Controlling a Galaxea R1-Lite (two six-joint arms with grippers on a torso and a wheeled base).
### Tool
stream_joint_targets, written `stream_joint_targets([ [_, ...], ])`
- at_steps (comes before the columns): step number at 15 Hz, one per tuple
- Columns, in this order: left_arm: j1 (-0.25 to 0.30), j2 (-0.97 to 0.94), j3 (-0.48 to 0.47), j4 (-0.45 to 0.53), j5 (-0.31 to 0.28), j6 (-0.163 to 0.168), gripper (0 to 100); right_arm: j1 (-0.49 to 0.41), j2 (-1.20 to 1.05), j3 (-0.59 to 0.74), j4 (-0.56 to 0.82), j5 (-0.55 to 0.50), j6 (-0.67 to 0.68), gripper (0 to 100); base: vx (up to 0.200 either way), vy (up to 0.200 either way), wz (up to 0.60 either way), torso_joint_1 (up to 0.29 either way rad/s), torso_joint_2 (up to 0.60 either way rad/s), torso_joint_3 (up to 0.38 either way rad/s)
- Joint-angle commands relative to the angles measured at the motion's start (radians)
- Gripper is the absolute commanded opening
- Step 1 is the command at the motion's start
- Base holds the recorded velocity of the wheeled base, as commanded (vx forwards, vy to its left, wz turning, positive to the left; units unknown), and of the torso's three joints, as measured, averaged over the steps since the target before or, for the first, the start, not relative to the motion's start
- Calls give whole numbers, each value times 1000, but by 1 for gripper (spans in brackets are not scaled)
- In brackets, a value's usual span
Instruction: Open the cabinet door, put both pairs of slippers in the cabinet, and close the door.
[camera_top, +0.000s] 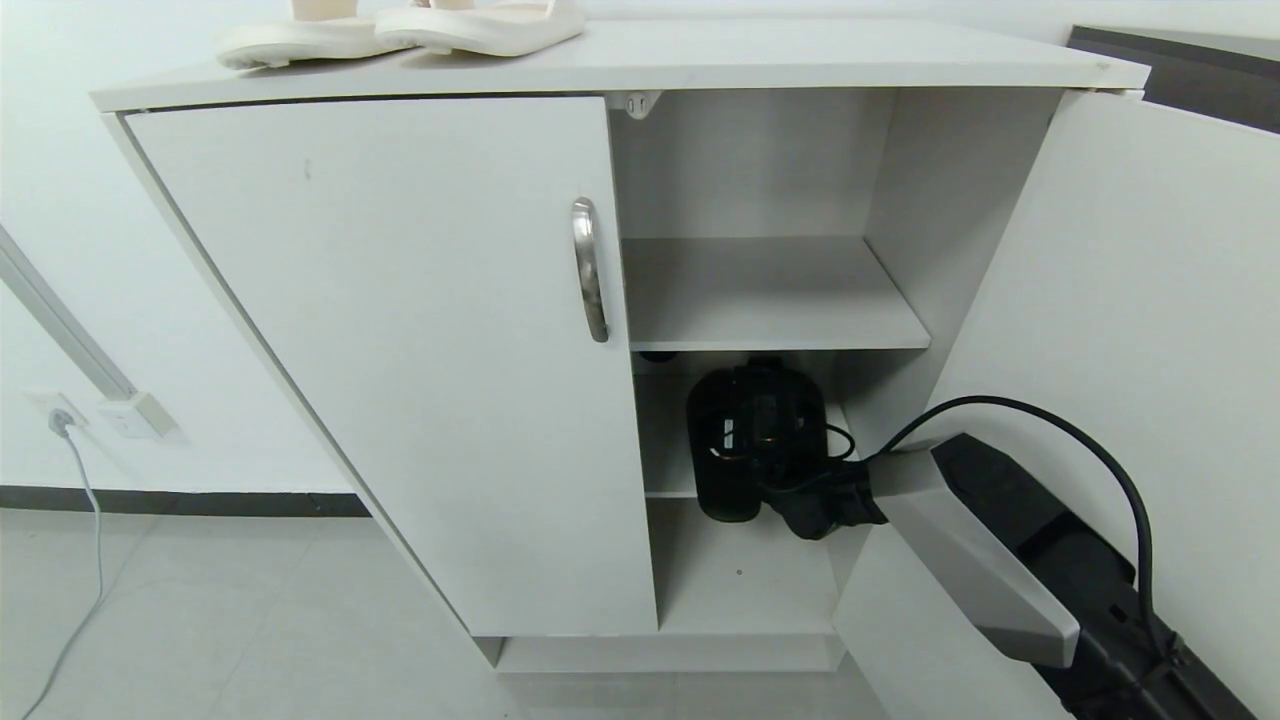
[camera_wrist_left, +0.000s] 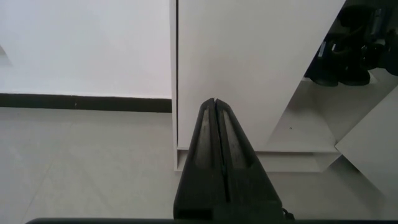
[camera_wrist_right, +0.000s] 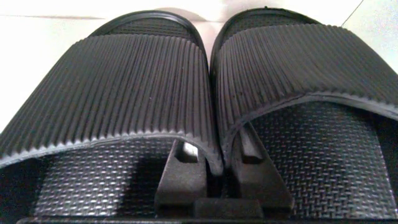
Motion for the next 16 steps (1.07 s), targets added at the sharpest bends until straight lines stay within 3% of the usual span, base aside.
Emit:
stream_joint_targets([
  [1,0,2,0,1,1,-1,0,0,6,0,-1,0,0,0,0,0,0,0,0,0],
  [2,0,2,0,-1,1,-1,0,0,6,0,-1,0,0,100,0,0,0,0,0,0],
  [7,0,2,0,-1,1,-1,0,13,-36,17,-3,-11,-2,100,0,0,0,0,0,0],
  [16,0,2,0,-1,1,-1,0,51,-164,316,-122,-22,-2,100,0,0,0,0,0,0],
])
